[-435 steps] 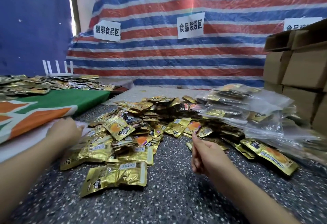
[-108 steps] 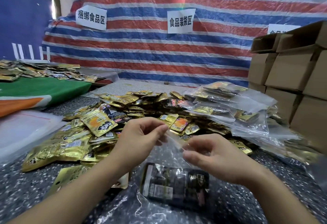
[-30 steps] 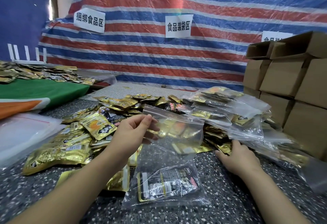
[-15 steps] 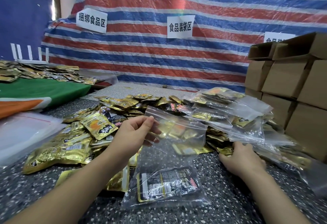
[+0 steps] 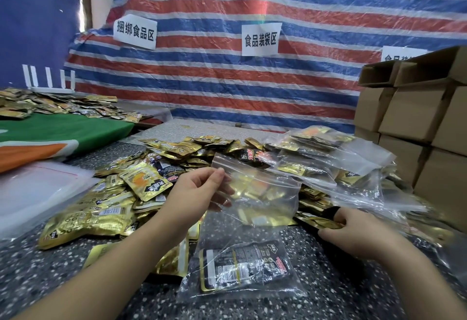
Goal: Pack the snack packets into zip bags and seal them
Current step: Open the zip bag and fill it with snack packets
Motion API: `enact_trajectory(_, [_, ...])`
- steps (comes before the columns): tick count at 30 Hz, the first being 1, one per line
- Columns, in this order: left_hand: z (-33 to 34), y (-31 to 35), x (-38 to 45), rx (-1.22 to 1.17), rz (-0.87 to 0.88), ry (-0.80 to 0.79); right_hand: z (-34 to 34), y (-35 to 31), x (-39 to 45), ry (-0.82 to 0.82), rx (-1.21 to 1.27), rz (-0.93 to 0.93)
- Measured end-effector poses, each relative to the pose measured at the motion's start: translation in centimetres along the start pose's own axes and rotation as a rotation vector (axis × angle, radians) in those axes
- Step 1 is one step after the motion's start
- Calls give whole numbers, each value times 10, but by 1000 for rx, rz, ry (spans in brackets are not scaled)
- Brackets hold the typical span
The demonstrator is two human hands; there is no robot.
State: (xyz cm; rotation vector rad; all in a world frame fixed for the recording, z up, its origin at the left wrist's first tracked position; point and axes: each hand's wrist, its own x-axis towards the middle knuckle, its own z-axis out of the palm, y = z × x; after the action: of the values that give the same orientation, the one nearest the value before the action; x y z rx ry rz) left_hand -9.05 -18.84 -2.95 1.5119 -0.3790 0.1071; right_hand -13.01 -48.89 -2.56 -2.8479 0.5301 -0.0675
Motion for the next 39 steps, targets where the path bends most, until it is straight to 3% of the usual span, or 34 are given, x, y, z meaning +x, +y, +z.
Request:
enact_trajectory(5, [-1, 0, 1, 6, 12, -1, 2, -20, -16, -125, 44, -187])
enact_trajectory(9, [-2, 1, 1, 4, 34, 15, 19, -30, -18, -45, -158, -238])
enact_trajectory(19, [1, 3, -1, 28, 79, 50, 27, -39, -15, 77, -73, -274])
enact_trajectory(24, [0, 2, -1, 72, 104, 32, 21, -33, -6, 133, 421, -163])
enact_trajectory(28, [0, 3, -1, 61, 116, 4, 6, -35, -8, -76, 1180, -84])
enact_trajectory(30, [1, 5, -2, 50, 130, -15, -2, -35, -11, -117, 1447, -76])
enact_trajectory(36, [3, 8, -6, 46, 143, -90, -16, -36, -19, -73, 2012, -110])
enact_trajectory(39, [3, 7, -7, 41, 149, -113, -18, -38, -23, -63, 2117, -72])
